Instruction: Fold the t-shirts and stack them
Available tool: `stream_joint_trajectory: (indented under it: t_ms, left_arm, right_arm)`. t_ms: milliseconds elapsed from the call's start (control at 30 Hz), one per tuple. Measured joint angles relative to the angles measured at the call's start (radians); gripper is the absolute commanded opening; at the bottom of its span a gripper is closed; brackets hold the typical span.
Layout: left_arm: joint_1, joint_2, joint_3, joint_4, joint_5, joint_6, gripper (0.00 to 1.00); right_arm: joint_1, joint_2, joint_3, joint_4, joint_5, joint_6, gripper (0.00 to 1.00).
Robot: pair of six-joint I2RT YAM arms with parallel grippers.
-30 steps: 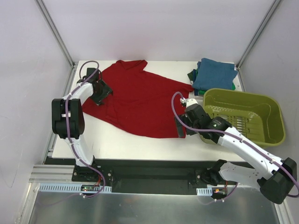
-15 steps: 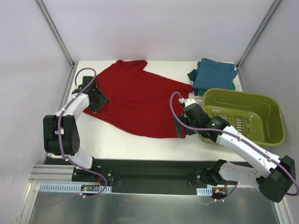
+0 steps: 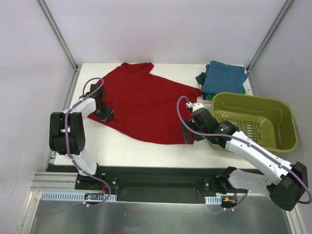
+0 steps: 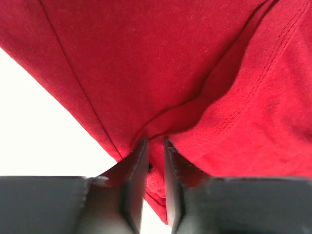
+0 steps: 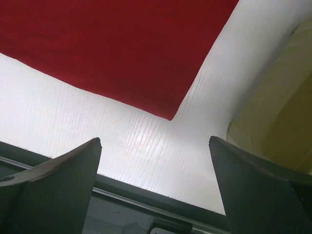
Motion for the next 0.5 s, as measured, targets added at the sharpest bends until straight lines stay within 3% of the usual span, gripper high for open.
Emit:
stream_joint_trajectory:
  t_ms: [33, 267, 500]
  left_arm:
    - [0.0, 0.003, 0.0, 0.0, 0.0, 0.002, 0.0]
    - [0.0, -0.025, -0.042, 0.009, -0.003, 0.001, 0.0]
    - [0.0, -0.292, -0.203, -0.001, -0.017, -0.003, 0.0]
  right_arm:
    - [0.0, 0.0, 0.0, 0.0, 0.0, 0.0, 0.97]
    - [0.0, 0.002, 0.0, 0.005, 0.003, 0.0, 0.97]
    - [0.0, 0.003, 0.0, 0.006, 0.003, 0.0, 0.97]
